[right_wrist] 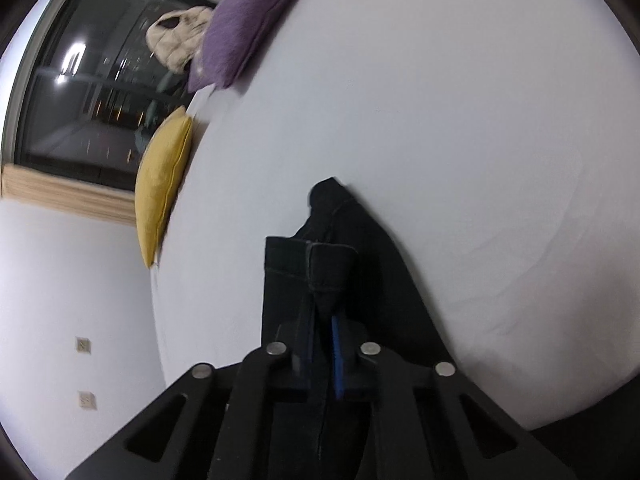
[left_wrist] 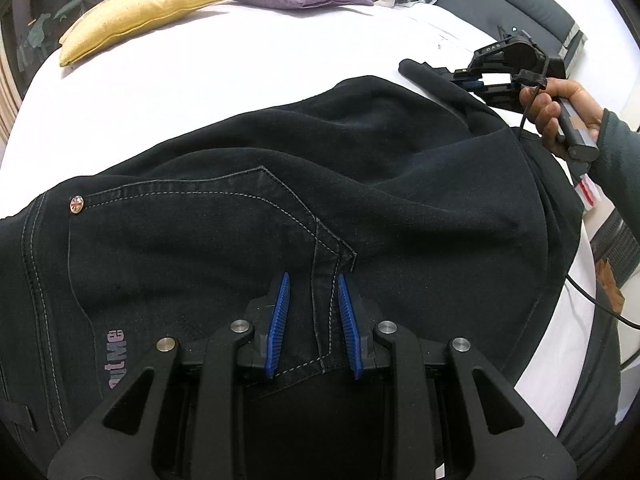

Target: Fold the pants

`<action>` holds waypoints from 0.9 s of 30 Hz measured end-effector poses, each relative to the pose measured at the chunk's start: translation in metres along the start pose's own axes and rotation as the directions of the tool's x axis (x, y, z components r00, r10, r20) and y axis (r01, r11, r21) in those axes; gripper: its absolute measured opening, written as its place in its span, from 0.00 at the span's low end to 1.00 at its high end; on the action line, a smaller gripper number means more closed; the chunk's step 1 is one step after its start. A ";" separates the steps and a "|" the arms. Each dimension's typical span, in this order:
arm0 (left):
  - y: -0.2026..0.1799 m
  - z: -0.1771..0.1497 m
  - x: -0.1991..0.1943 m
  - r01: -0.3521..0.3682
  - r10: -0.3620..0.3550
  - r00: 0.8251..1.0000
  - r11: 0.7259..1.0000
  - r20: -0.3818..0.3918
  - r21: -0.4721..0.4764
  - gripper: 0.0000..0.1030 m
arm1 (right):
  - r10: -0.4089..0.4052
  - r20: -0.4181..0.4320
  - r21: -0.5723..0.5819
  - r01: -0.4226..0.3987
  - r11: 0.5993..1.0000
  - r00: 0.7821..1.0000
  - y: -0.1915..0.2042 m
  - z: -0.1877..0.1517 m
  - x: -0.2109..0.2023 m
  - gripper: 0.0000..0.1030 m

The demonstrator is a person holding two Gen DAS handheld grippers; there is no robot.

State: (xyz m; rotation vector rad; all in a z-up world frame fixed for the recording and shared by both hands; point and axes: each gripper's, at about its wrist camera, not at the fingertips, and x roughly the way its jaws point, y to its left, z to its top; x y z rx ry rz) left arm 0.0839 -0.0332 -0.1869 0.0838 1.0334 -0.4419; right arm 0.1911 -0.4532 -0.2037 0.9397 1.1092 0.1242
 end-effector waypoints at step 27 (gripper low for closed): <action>-0.031 0.012 0.003 -0.122 0.121 0.992 0.992 -0.042 -0.031 0.35 | -0.190 0.453 0.349 0.023 0.937 0.871 -0.187 -0.165 -0.235 0.04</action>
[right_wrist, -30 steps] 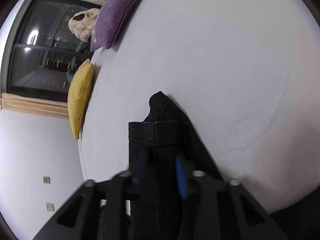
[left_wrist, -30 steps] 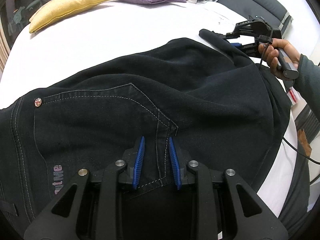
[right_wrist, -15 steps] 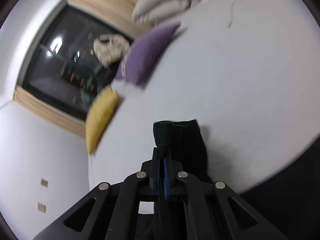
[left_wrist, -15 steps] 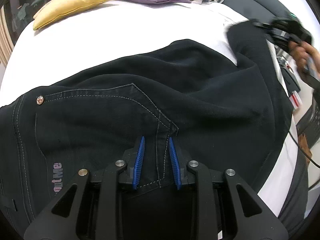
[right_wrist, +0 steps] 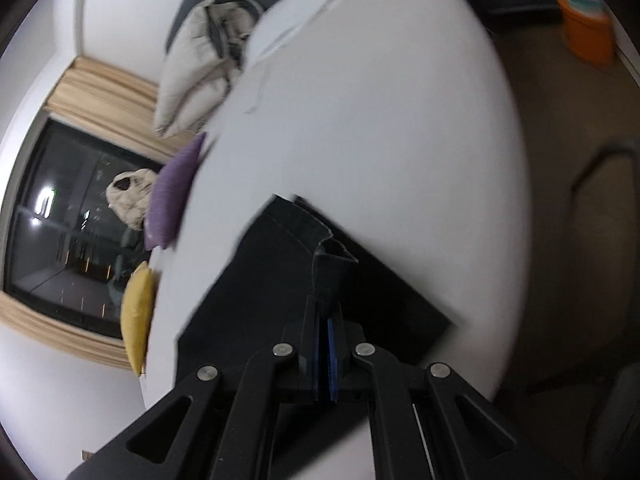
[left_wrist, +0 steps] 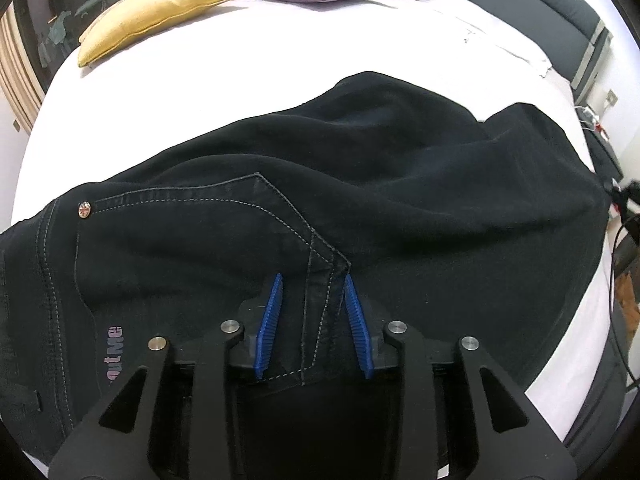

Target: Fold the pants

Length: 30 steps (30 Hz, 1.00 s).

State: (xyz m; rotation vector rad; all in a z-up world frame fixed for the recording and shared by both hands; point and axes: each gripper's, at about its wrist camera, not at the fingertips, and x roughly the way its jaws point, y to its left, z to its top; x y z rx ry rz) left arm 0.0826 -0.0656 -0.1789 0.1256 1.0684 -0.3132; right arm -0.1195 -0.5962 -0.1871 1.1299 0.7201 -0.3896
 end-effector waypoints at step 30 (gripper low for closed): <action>-0.042 0.043 -0.030 0.067 -0.066 0.989 0.998 0.131 -0.003 0.84 | -0.225 0.144 -0.265 0.257 0.929 0.963 0.111 -0.017 -0.026 0.24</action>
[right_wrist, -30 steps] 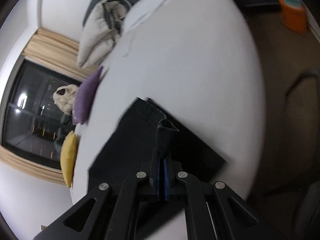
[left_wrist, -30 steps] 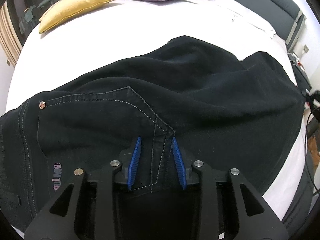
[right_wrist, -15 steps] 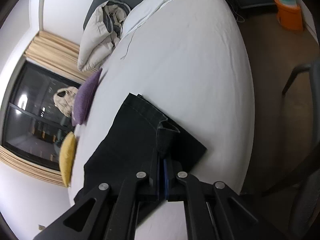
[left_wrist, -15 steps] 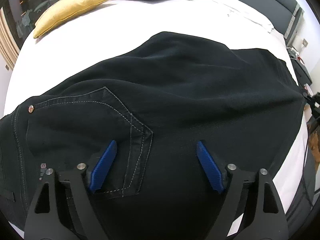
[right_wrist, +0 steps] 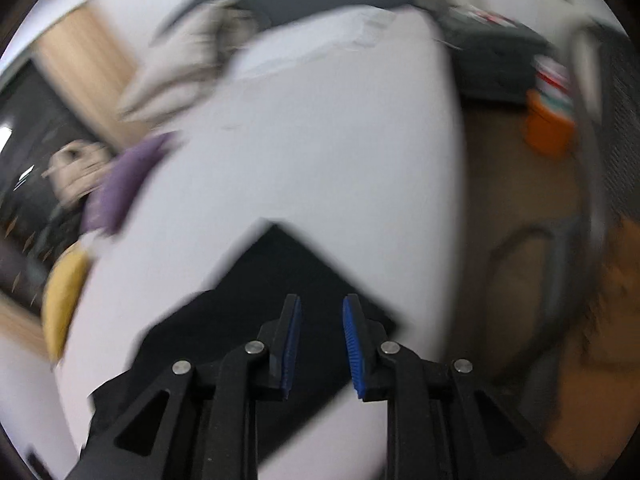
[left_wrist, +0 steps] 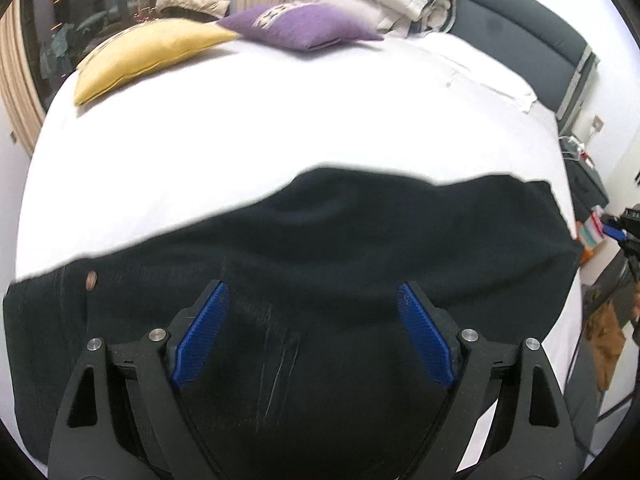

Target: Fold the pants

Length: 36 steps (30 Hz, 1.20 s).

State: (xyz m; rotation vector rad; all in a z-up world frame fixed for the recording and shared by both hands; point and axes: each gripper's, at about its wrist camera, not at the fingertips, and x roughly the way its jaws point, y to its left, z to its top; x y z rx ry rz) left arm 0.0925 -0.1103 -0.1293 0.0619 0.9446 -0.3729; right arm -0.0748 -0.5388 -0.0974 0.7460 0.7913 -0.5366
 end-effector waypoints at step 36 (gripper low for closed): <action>-0.037 0.078 0.138 0.031 -0.008 0.982 0.992 -0.189 0.120 1.00 | 0.111 -0.465 -0.294 -0.271 0.917 0.878 0.068 -0.097 0.077 0.41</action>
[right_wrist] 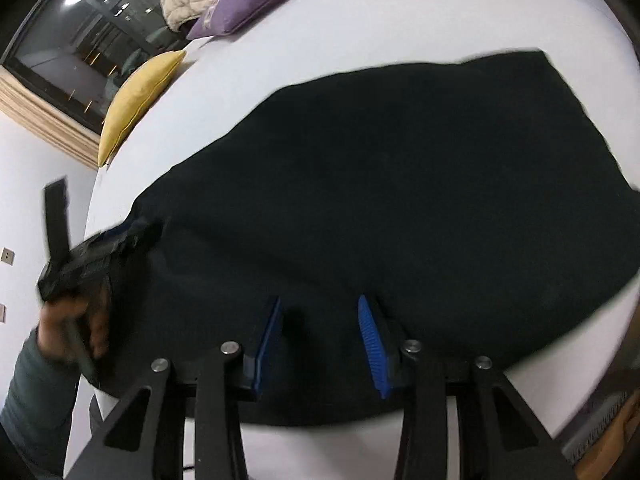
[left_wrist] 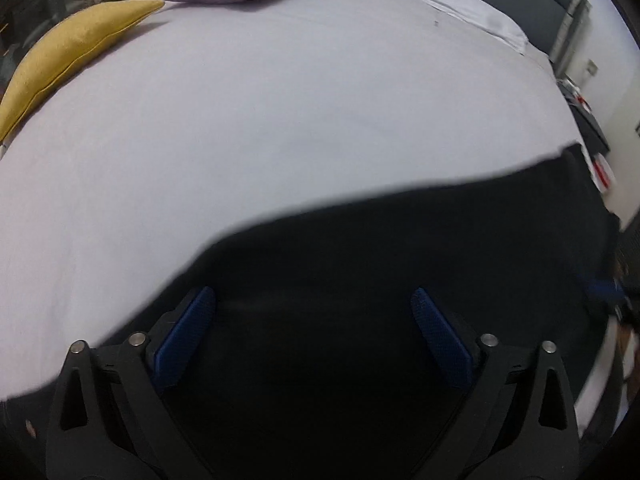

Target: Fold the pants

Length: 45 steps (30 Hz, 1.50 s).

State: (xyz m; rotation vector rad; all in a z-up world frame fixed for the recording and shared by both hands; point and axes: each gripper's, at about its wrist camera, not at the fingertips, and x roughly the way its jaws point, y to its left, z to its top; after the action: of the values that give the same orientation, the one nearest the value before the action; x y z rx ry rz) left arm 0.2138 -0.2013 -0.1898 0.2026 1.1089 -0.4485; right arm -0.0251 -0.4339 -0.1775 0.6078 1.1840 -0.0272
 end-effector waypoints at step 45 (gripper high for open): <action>-0.044 -0.138 -0.084 -0.009 0.028 0.985 0.994 0.170 -0.112 0.95 | 0.045 0.373 0.556 -0.262 0.789 0.927 -0.170 -0.075 -0.087 0.39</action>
State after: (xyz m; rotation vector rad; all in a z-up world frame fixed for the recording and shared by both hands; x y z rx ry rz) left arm 0.0508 -0.1676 -0.1724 0.0750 0.9594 -0.3788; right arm -0.1800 -0.5675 -0.1928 1.2121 0.7628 -0.3688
